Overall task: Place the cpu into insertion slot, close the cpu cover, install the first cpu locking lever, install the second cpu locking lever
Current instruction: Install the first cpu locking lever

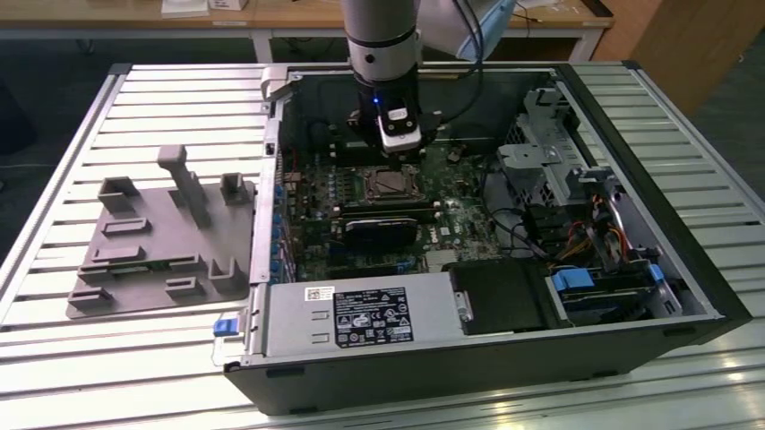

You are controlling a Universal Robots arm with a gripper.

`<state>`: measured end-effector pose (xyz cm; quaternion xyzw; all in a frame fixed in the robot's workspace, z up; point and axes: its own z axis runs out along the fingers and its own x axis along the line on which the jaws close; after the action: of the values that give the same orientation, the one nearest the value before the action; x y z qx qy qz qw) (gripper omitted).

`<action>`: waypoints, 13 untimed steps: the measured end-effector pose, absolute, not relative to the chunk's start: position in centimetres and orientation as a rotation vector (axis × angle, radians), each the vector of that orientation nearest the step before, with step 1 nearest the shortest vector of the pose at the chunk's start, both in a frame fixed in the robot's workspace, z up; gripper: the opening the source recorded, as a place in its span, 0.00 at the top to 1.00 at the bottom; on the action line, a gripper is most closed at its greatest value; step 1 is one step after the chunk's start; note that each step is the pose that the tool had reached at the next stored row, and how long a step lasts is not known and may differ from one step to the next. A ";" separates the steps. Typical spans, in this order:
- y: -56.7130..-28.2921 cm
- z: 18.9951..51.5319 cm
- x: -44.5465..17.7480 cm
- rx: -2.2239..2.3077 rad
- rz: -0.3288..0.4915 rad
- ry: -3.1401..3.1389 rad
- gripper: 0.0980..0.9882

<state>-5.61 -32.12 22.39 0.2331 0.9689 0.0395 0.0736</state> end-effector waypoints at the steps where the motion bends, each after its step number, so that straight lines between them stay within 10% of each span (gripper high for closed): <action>1: -32.3 22.4 -5.6 0.700 0.115 2.911 0.99; 13: -33.2 22.3 -5.5 0.703 0.069 2.932 0.99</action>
<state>-5.49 -33.19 22.27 0.2326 0.9703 0.0227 0.0627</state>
